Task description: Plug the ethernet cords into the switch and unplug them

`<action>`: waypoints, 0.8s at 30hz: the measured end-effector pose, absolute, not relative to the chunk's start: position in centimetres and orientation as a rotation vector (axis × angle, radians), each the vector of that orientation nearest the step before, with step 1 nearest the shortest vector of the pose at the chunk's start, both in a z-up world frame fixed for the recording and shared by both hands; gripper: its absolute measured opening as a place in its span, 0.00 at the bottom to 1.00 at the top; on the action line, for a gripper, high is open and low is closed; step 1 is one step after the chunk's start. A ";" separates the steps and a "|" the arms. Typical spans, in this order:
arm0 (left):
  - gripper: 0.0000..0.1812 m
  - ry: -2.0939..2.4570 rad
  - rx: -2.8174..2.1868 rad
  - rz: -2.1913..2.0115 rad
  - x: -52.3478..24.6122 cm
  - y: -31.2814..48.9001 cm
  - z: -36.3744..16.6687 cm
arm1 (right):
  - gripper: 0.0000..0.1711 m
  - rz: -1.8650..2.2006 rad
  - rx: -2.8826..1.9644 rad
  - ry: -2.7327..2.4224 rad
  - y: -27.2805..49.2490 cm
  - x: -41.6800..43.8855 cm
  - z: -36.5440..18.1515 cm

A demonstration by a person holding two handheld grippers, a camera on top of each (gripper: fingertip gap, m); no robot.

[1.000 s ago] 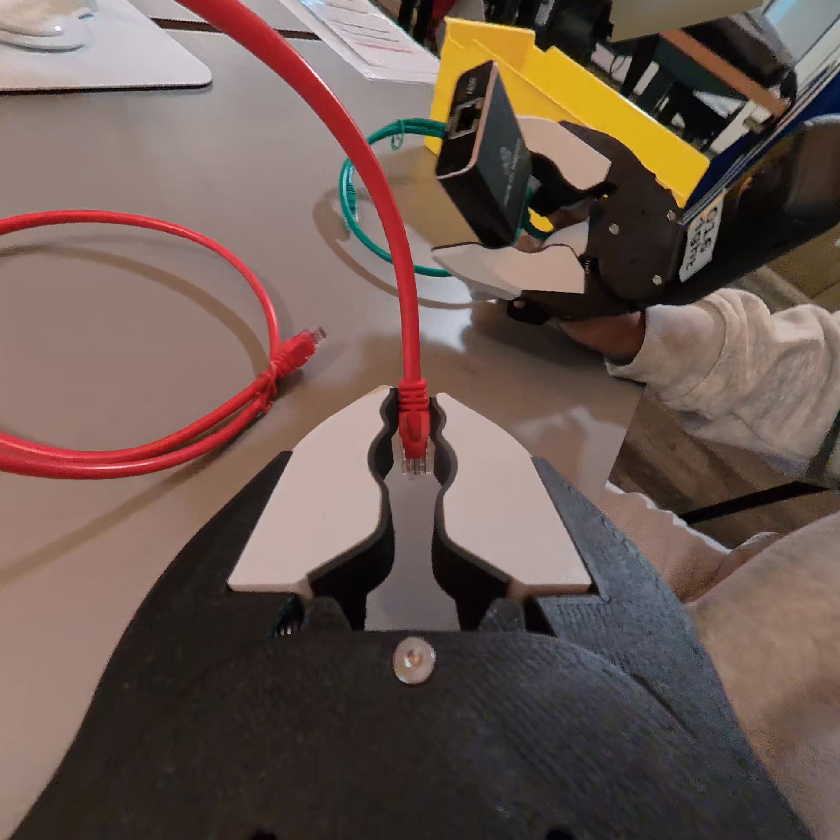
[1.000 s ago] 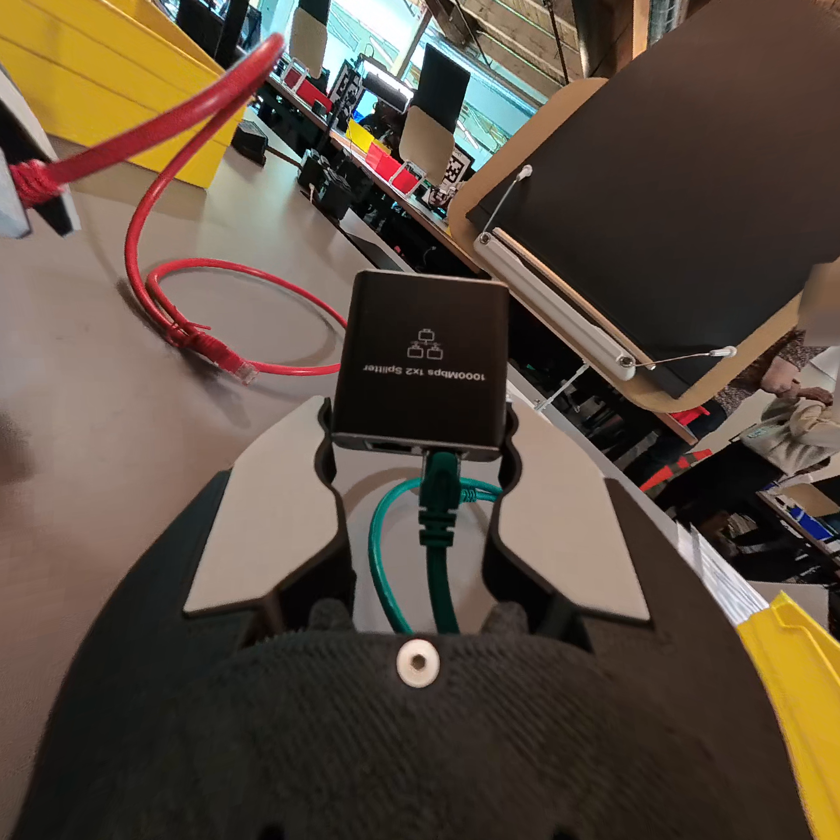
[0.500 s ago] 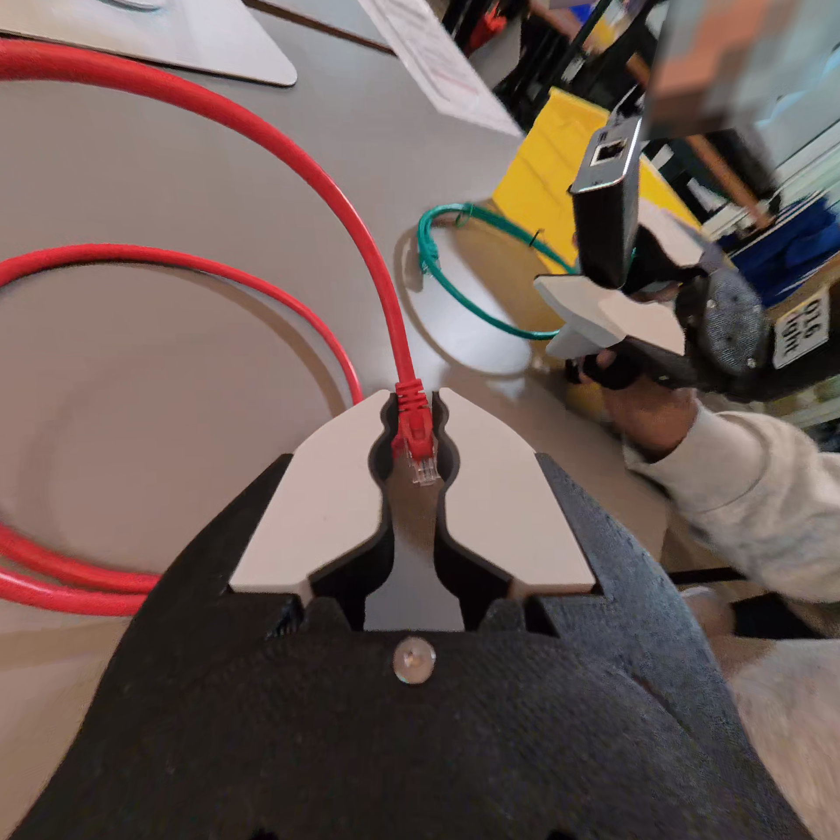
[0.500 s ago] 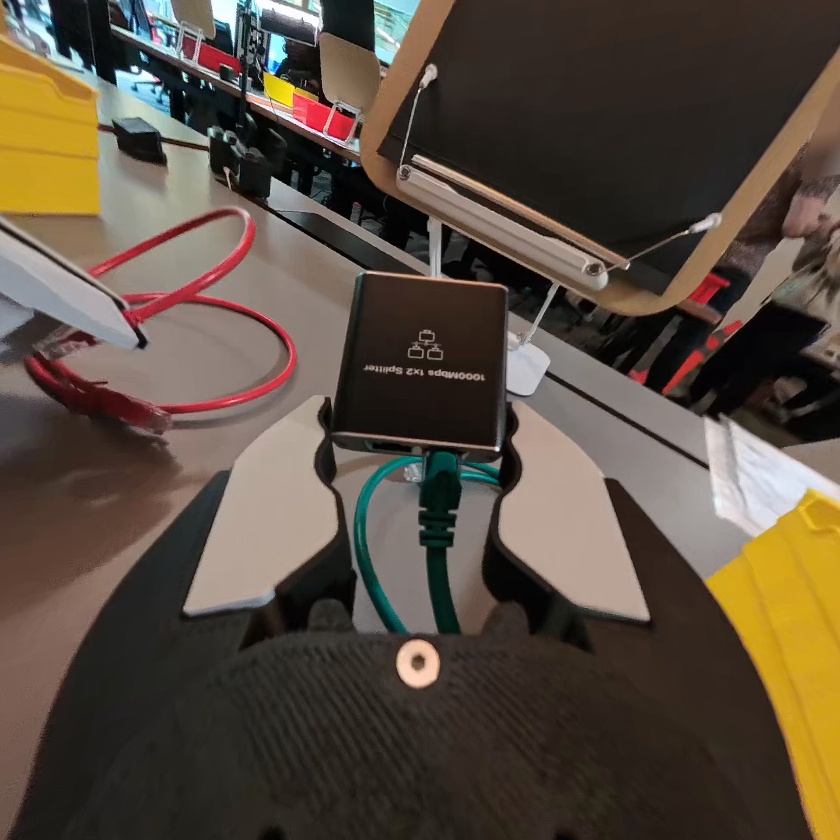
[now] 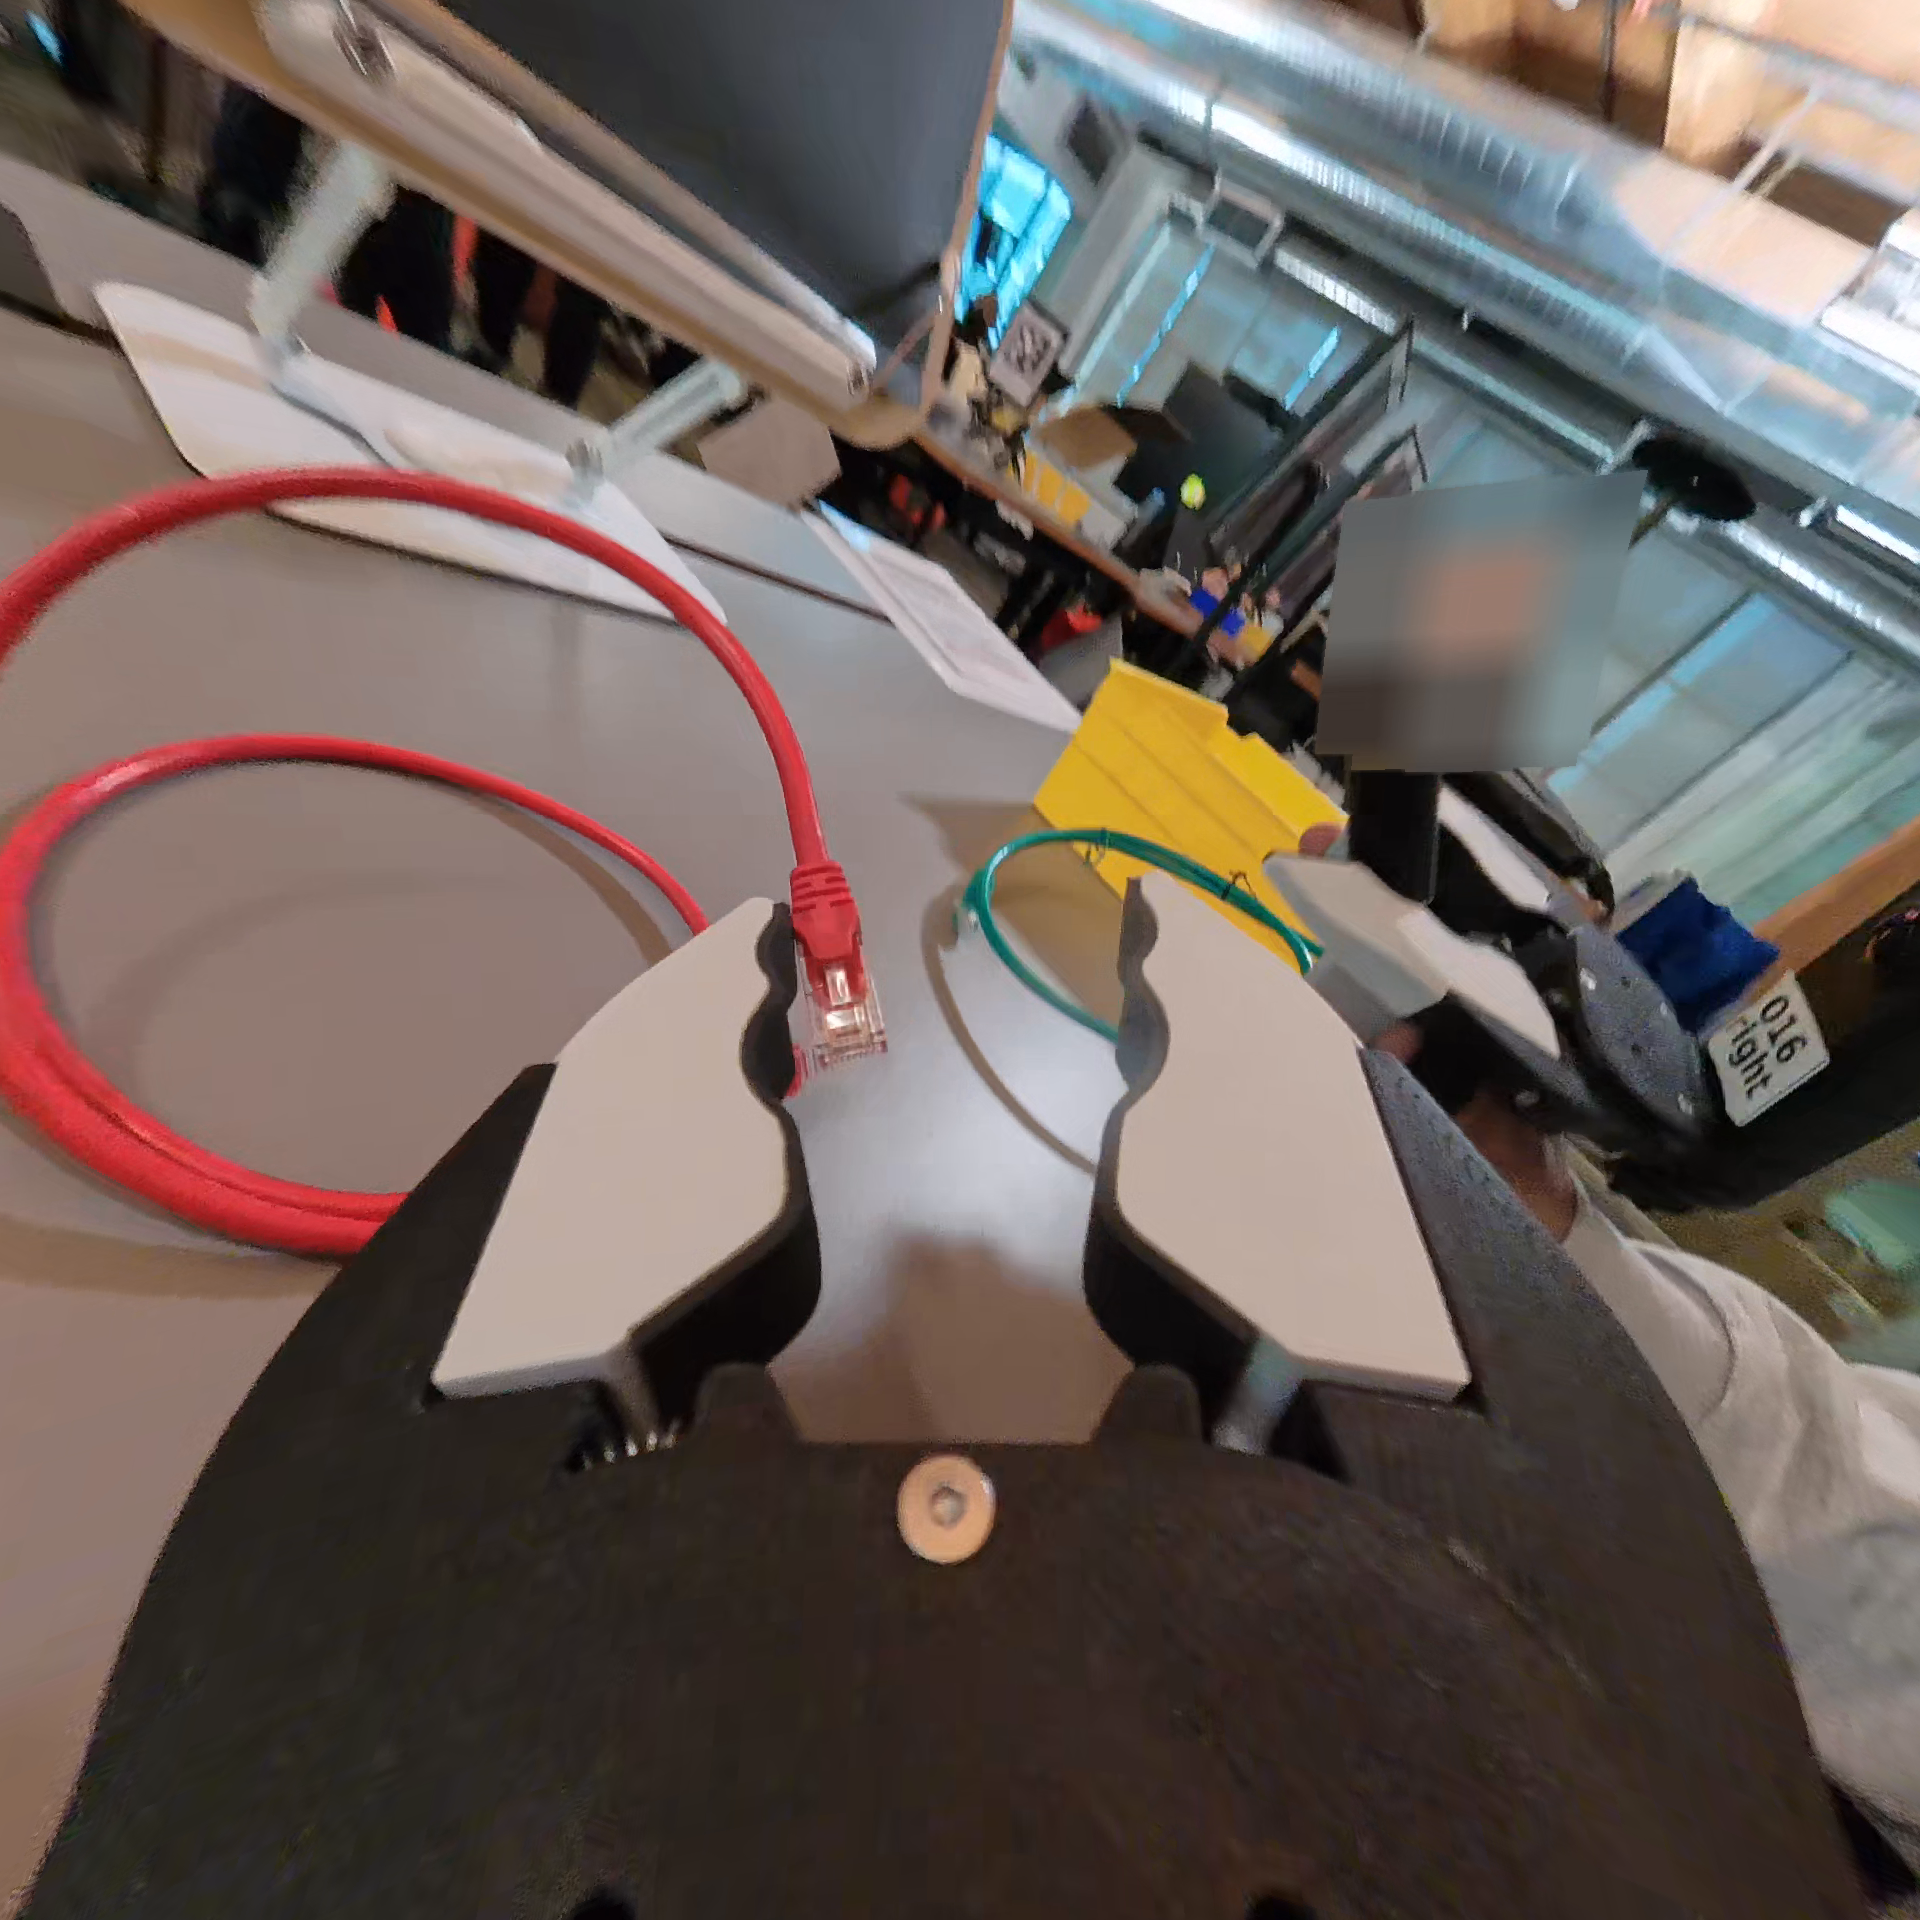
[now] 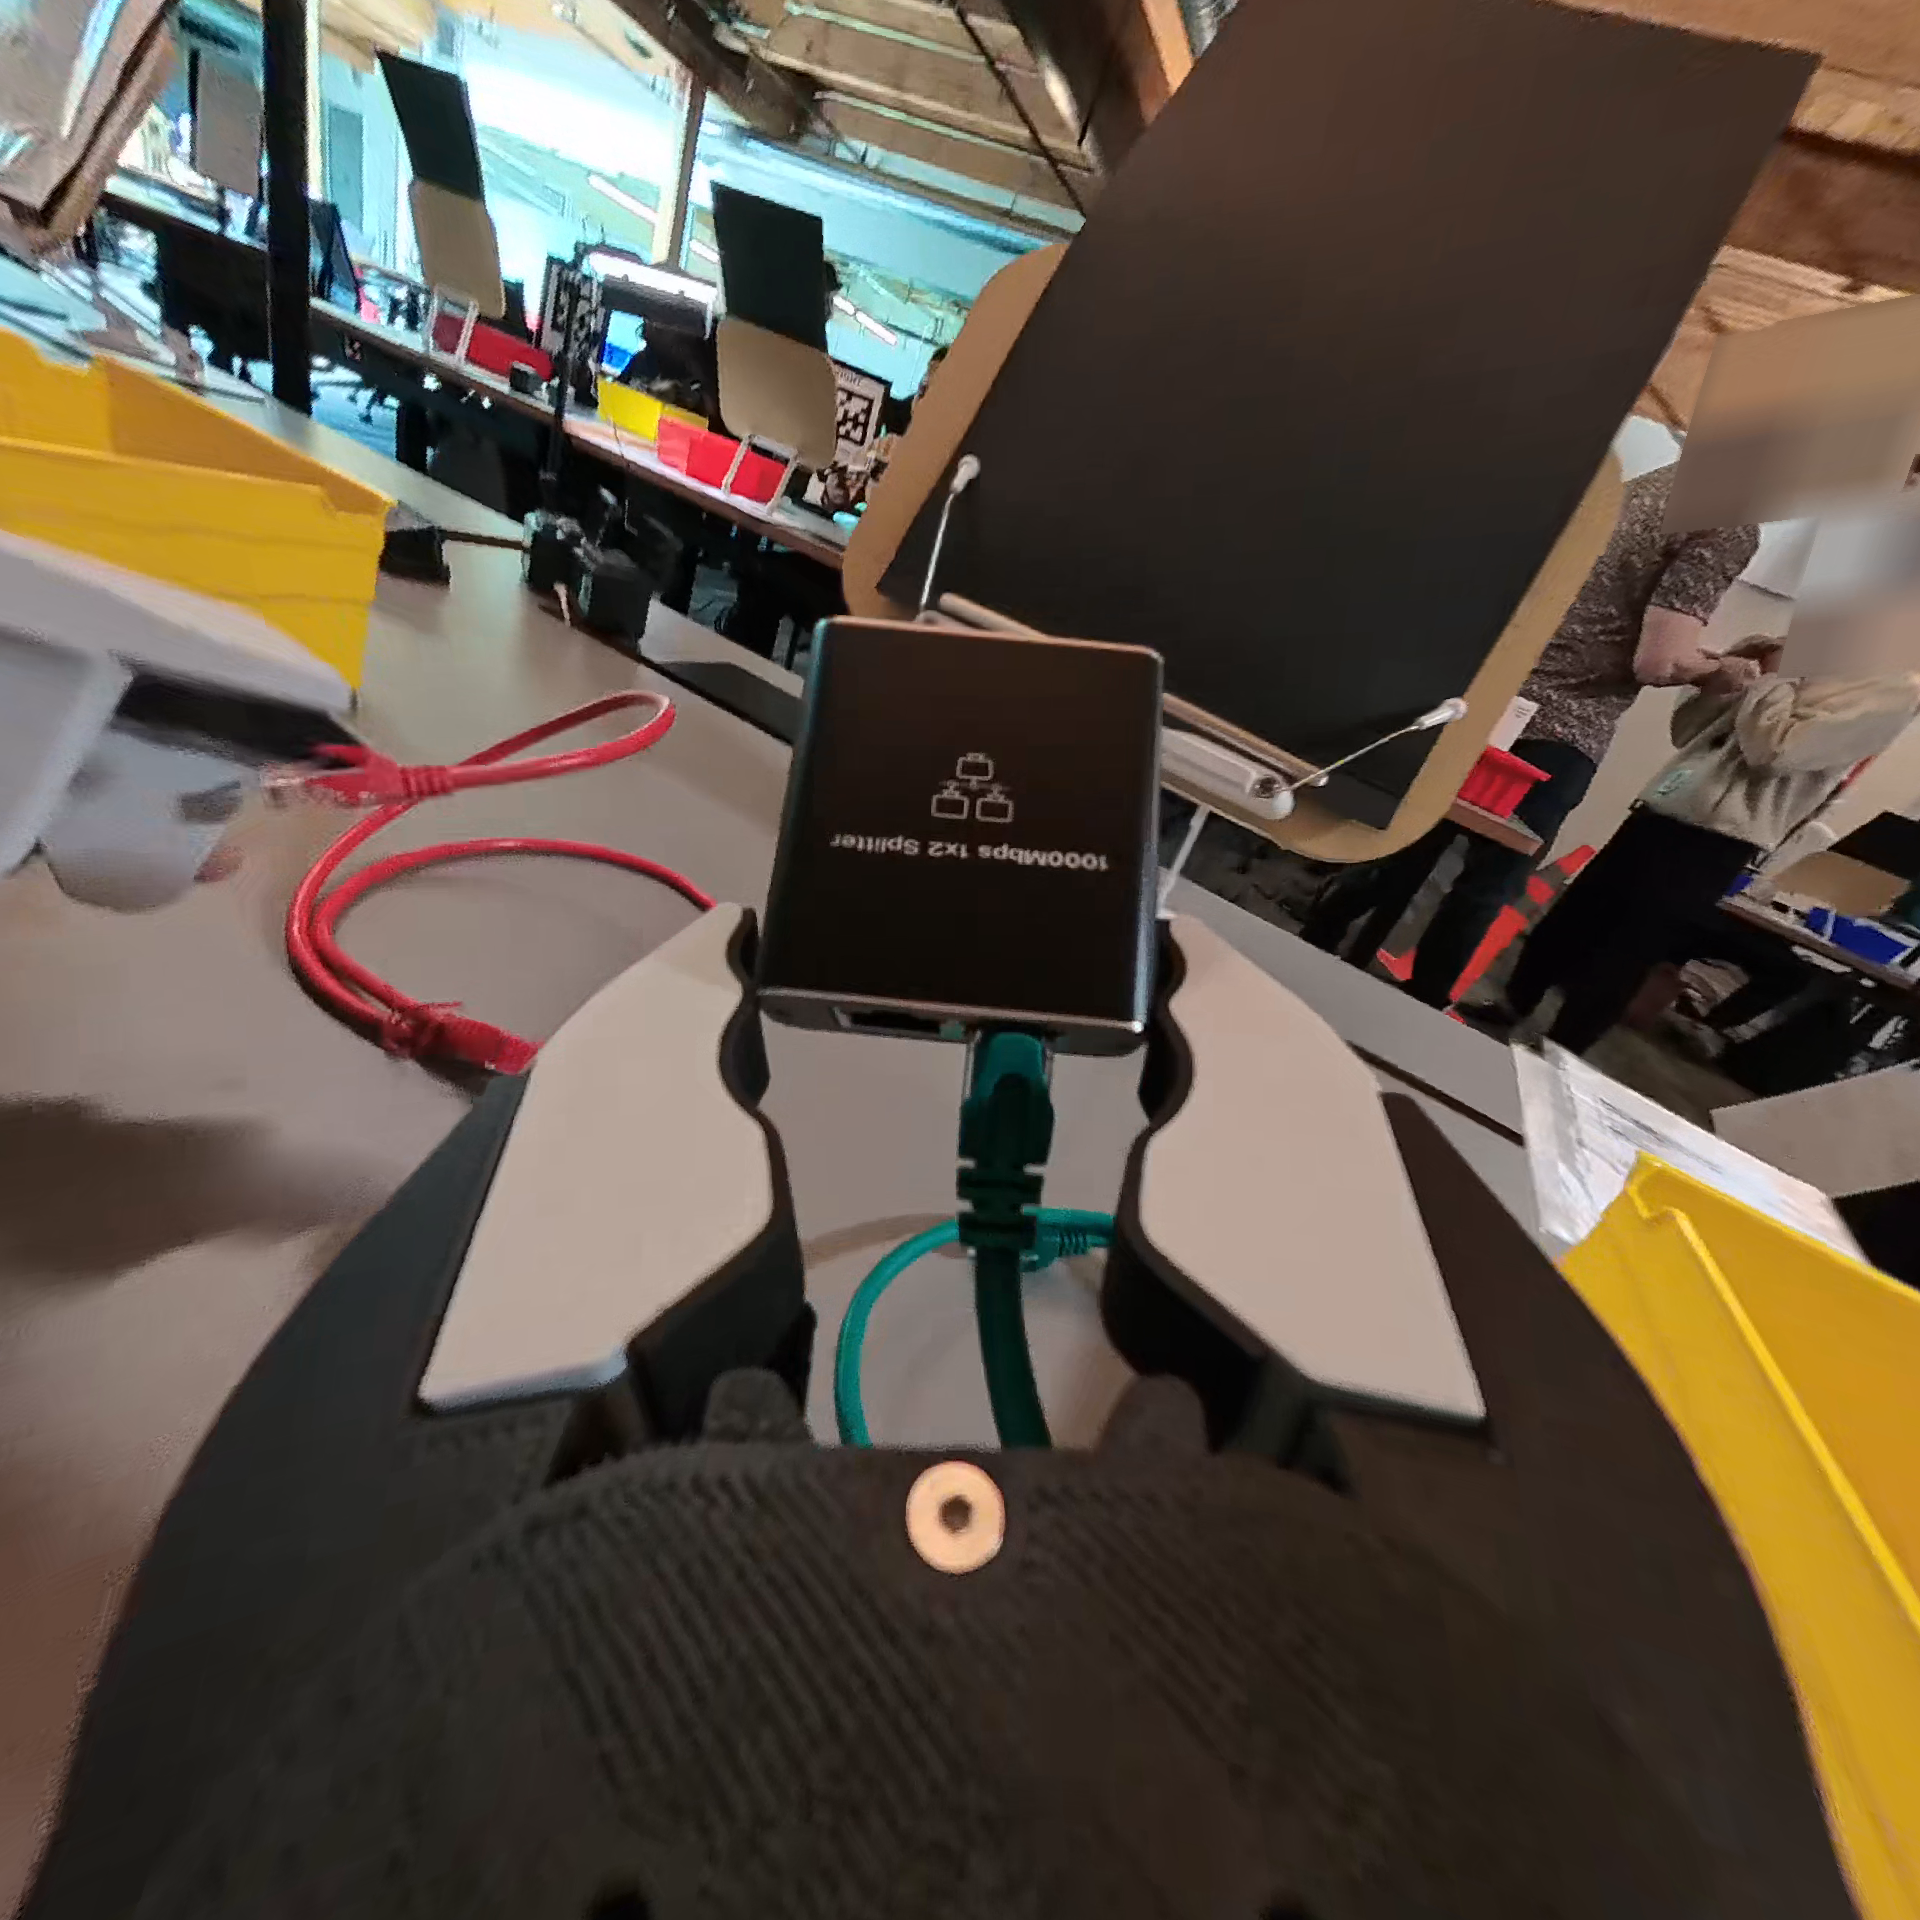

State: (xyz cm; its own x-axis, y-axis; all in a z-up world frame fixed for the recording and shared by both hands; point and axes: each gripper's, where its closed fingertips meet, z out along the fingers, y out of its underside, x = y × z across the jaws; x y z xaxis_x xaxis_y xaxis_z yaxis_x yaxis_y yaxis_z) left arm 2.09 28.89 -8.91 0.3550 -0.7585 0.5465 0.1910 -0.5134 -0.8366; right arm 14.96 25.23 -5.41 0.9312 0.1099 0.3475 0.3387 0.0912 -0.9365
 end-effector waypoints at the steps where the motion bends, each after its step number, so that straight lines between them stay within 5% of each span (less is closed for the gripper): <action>1: 0.35 0.481 -1.676 -1.303 1.8 29.0 -8.4 | 0.42 -0.155 -1.490 -0.380 25.3 14.7 -5.7; 9: 0.54 0.565 -1.605 -1.222 2.1 29.1 -7.5 | 0.42 -0.100 -1.550 -0.422 26.5 15.0 -7.7; 24: 0.49 0.541 -1.579 -1.529 1.4 31.1 -7.8 | 0.42 0.248 -1.653 -0.118 27.8 18.7 -9.3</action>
